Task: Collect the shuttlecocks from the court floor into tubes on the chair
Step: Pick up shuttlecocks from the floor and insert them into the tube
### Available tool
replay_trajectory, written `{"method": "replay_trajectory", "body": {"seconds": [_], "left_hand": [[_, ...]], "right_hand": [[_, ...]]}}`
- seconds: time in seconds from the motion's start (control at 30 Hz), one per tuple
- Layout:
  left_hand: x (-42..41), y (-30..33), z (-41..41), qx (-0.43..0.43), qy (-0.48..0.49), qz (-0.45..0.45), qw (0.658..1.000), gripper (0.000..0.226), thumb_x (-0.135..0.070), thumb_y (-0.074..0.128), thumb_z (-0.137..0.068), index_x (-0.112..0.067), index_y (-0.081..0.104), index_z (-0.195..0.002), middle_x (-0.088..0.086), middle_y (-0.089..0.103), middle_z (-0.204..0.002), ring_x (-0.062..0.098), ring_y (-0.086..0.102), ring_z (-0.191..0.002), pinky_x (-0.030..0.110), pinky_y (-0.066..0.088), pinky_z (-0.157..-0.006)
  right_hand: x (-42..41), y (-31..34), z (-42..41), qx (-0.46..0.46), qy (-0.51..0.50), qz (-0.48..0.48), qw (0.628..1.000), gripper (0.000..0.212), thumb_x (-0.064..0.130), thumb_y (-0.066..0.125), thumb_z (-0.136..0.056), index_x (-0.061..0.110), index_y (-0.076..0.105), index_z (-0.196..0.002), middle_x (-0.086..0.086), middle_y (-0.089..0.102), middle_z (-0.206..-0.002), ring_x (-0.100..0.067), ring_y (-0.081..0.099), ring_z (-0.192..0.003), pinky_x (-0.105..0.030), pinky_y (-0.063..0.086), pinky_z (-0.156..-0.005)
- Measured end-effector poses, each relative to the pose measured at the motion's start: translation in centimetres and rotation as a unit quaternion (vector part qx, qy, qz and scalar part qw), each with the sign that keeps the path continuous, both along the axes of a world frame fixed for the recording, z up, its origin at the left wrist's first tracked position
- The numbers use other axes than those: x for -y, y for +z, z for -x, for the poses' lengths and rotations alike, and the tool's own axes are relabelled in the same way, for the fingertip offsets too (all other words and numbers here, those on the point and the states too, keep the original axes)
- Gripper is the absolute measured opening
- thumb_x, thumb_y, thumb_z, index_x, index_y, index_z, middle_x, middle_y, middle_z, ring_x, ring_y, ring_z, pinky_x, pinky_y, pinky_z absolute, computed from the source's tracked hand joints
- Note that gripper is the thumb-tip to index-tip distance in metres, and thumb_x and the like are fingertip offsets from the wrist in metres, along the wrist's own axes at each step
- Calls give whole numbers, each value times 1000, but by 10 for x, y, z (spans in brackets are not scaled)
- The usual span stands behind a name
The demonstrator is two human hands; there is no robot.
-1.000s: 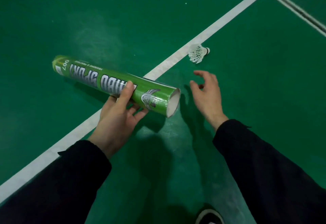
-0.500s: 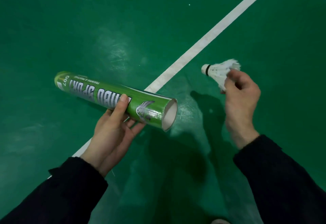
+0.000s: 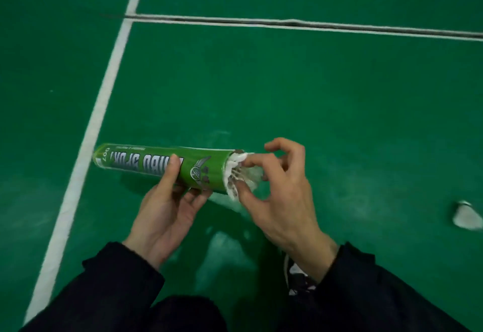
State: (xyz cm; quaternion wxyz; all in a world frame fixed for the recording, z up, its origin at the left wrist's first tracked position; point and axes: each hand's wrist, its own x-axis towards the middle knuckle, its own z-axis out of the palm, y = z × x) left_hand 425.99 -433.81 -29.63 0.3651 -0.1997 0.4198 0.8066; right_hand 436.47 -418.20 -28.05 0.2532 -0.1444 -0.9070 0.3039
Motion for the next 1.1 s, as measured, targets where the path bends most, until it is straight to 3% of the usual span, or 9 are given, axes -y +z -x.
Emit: {"method": "replay_trajectory", "body": {"seconds": [0.17, 0.27, 0.33, 0.47, 0.6, 0.73, 0.87, 0.97, 1.1], "left_hand": [[-97, 41, -62, -23, -97, -14, 995, 54, -37, 68, -90, -5, 62, -134, 10, 74, -113, 17, 76, -88, 33, 64, -73], [-156, 42, -96, -40, -130, -19, 991, 67, -35, 70, -89, 0, 53, -145, 12, 72, -116, 19, 75, -89, 36, 64, -76], [-196, 38, -122, -67, -153, -6, 986, 70, -34, 70, -87, 2, 52, -144, 13, 72, -116, 19, 75, -90, 34, 63, -72], [-270, 19, -177, -102, -179, 18, 978, 72, -34, 70, -86, 0, 49, -145, 9, 71, -113, 14, 75, -83, 28, 60, -63], [-337, 3, -216, -121, -197, 36, 972, 69, -34, 68, -89, 1, 50, -145, 15, 71, -126, 18, 74, -93, 29, 61, -66], [-397, 10, -243, -117, -217, 56, 967, 51, -35, 69, -90, -5, 62, -131, 17, 72, -128, 21, 75, -97, 34, 63, -74], [-448, 14, -271, -136, -263, 67, 953, 43, -33, 71, -88, -14, 61, -125, 11, 72, -115, 21, 75, -94, 37, 63, -79], [-474, -4, -299, -143, -296, 63, 942, 48, -34, 71, -87, -14, 59, -129, 9, 72, -114, 21, 73, -96, 37, 62, -82], [-501, -40, -336, -134, -355, 80, 922, 58, -36, 71, -87, -6, 58, -135, 14, 71, -122, 24, 72, -102, 37, 62, -82]], "right_hand": [[-82, 52, -85, -12, 4, -29, 999, 11, 28, 65, -93, 19, 70, -97, 6, 61, -97, -9, 54, -74, -37, 52, -62], [-129, 59, -139, 52, 56, 33, 997, 23, 38, 50, -99, 23, 66, -107, 27, 57, -85, 8, 51, -74, -21, 43, -68], [-163, 48, -173, 122, 57, 52, 990, 28, 47, 50, -95, 24, 62, -107, 31, 53, -72, 3, 49, -60, -16, 34, -61], [-224, 16, -215, 217, 58, 88, 971, 43, 56, 48, -93, 22, 57, -119, 7, 63, -72, -22, 67, -70, -37, 56, -70], [-281, -24, -250, 116, 18, 164, 979, 35, 51, 55, -92, 26, 60, -116, 5, 69, -79, -18, 71, -75, -38, 58, -71], [-319, -42, -306, -84, -82, 191, 975, 16, 20, 71, -89, 29, 66, -101, 19, 61, -99, -4, 52, -63, -14, 40, -61], [-351, -50, -345, -76, -94, 233, 965, 1, 27, 62, -97, 28, 62, -97, 27, 55, -95, -3, 50, -59, -23, 44, -56], [-364, -68, -367, -40, -101, 244, 964, 26, 38, 50, -101, 15, 57, -91, 13, 54, -88, -16, 63, -68, -45, 54, -63], [-376, -96, -405, -1, -141, 275, 951, 30, 39, 48, -103, 12, 60, -97, 10, 57, -88, -13, 68, -63, -43, 56, -64]]}}
